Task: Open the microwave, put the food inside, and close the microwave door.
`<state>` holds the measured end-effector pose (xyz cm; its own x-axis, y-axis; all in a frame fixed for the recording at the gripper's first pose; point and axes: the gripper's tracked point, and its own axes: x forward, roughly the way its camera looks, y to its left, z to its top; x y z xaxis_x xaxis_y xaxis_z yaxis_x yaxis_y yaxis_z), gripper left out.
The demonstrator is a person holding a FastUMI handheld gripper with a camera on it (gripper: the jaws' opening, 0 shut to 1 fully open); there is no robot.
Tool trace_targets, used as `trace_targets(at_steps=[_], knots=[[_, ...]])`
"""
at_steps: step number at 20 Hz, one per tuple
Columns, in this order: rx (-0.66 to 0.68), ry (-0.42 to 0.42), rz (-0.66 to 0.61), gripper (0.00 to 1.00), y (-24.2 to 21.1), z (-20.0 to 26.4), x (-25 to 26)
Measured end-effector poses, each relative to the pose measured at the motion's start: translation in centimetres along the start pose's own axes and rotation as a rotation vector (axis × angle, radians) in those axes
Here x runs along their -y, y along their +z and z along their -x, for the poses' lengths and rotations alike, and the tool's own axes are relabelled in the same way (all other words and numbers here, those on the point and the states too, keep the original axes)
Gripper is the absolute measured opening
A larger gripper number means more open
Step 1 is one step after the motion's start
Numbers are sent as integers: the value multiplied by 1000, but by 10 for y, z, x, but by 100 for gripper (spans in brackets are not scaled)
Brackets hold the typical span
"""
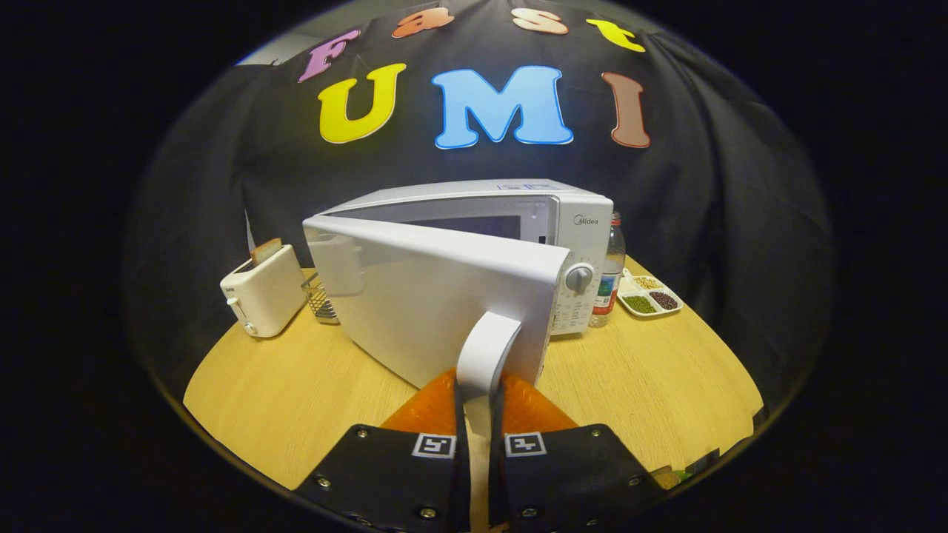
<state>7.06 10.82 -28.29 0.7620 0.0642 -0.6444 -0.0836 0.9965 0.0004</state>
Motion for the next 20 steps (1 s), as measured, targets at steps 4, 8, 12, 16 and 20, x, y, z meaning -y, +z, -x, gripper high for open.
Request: trace_targets(at_steps=[4, 8, 12, 16, 20], knots=[[12, 6, -3, 10, -13, 20, -27], [27, 11, -1, 10, -24, 36, -53], [38, 16, -15, 10, -33, 49, -80], [51, 38, -9, 10, -41, 61, -111], [48, 76, -9, 12, -48, 69, -141]])
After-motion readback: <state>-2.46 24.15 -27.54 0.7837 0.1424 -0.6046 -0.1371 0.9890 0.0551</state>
